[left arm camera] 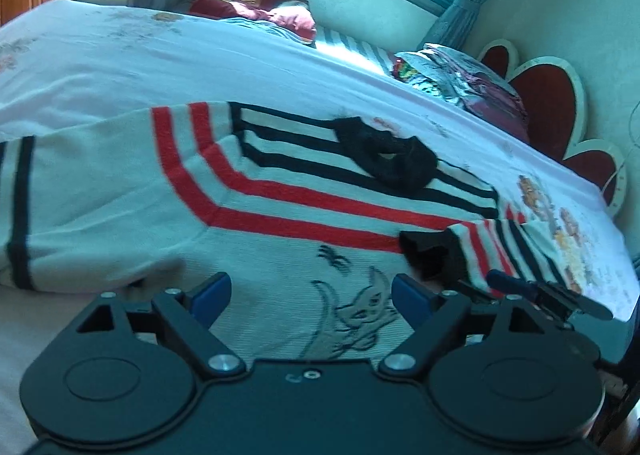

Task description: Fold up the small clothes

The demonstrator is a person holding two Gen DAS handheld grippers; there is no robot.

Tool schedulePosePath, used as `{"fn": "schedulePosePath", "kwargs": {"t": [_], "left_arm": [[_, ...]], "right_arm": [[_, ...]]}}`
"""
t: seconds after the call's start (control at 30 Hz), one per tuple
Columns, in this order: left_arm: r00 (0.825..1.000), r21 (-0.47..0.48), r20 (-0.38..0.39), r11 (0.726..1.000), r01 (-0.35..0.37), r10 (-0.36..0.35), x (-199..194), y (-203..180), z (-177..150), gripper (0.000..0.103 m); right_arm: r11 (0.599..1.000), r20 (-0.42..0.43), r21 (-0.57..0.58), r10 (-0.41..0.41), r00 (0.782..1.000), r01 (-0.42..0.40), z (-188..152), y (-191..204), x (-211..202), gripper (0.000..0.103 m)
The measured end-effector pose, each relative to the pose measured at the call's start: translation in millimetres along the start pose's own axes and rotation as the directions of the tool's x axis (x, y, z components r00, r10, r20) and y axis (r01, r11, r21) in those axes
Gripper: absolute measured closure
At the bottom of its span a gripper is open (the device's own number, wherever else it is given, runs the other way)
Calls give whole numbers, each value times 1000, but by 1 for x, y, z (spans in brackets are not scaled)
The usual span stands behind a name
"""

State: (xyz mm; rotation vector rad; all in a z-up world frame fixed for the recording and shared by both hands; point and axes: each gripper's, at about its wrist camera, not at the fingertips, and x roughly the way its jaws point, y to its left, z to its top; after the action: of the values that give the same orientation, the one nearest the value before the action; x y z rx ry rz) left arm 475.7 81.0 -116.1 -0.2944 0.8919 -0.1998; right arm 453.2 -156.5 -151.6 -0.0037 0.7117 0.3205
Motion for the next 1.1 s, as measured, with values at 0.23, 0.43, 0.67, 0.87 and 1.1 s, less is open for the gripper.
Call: {"fn": "schedulePosePath", "kwargs": {"t": [0.23, 0.43, 0.67, 0.87, 1.1], "left_arm": [[980, -45, -116, 987, 154, -159, 73, -52, 0, 36], [983, -6, -144, 994, 113, -113, 110, -76, 5, 71], [994, 125, -42, 987, 105, -101, 86, -82, 32, 97], [1000, 153, 9, 988, -26, 25, 71, -44, 47, 97], [997, 114, -16, 990, -78, 80, 78, -12, 29, 97]], "right_arm": [[995, -35, 81, -61, 998, 64, -23, -43, -48, 52], [941, -64, 273, -190, 980, 201, -49, -101, -79, 52], [877, -55, 432, -208, 977, 211, -48, -144, -79, 52], [885, -59, 410, -215, 975, 220, -44, -140, -62, 64], [890, -92, 382, -233, 968, 250, -48, -142, -54, 77]]}}
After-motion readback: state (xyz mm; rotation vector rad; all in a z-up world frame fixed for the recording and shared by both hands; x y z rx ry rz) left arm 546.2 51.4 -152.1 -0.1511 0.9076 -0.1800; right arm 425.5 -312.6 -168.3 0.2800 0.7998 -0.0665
